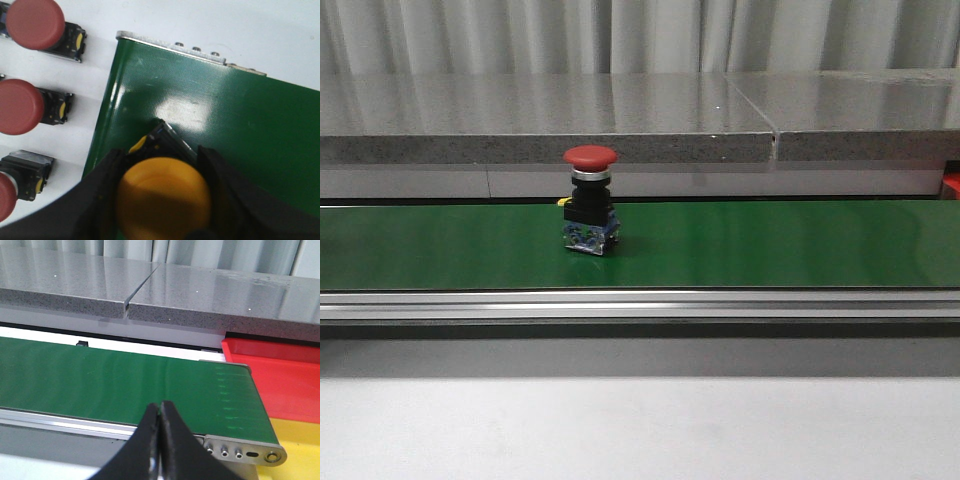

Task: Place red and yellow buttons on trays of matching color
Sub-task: 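Lower the yellow button onto the belt and open the left gripper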

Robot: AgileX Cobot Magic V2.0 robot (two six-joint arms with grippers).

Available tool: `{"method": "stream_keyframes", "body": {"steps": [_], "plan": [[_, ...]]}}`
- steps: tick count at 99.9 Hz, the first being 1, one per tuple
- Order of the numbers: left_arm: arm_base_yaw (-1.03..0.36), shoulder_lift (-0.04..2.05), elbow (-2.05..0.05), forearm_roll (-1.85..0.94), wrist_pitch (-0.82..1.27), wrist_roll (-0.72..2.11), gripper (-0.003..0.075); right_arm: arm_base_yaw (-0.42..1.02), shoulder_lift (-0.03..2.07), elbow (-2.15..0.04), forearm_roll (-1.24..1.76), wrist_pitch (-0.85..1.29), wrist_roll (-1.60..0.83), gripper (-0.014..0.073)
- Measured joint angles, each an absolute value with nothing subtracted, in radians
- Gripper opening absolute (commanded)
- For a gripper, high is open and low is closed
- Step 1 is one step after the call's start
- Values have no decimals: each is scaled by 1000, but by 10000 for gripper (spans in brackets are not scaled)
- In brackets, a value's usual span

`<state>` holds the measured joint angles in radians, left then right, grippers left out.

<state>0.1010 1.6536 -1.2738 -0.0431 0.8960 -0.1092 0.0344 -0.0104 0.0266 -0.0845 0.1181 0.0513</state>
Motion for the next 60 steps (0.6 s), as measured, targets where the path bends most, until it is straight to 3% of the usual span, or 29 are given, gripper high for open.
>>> {"method": "stream_keyframes", "body": {"steps": [21, 32, 42, 60], "plan": [[99, 1669, -1276, -61, 912, -91, -15, 34, -10, 27, -85, 118, 51, -67], [99, 1671, -1276, -63, 926, -89, 57, 34, -10, 27, -85, 118, 51, -67], [99, 1677, -1281, -73, 930, -89, 204, 34, -10, 27, -85, 118, 51, -67], [97, 1684, -1283, -82, 934, -74, 636, 34, -10, 27, -85, 118, 51, -67]]}}
